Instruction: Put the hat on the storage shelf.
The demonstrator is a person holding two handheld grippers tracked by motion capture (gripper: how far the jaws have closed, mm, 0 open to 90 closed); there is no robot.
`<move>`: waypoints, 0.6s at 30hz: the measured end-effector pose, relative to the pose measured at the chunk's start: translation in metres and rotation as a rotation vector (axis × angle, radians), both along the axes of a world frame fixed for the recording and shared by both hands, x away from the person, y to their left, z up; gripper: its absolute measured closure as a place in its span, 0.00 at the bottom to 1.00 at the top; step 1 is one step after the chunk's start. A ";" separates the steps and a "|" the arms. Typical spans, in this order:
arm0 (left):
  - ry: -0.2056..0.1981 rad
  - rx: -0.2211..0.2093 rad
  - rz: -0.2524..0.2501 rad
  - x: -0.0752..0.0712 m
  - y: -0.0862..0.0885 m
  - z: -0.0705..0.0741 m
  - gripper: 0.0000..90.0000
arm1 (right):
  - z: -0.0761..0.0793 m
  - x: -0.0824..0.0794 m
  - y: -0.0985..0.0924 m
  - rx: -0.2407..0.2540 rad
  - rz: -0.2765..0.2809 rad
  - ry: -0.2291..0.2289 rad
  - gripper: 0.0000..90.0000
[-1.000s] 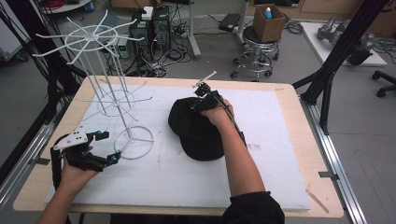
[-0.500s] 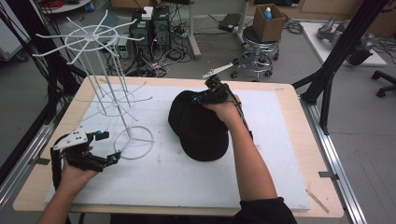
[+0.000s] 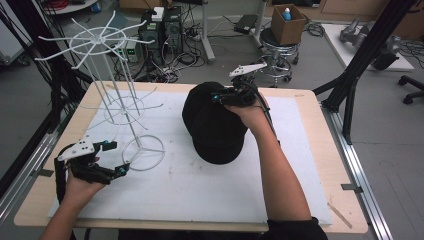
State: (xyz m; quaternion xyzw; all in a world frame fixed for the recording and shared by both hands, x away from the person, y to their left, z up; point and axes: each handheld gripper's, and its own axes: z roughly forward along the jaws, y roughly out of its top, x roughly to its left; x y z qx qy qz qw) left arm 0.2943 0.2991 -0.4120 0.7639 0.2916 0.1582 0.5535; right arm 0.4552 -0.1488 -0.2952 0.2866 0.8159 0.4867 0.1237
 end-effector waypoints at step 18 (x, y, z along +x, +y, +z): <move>0.001 -0.007 -0.001 0.000 0.001 0.000 0.02 | 0.050 -0.024 -0.002 0.135 0.083 -0.004 0.79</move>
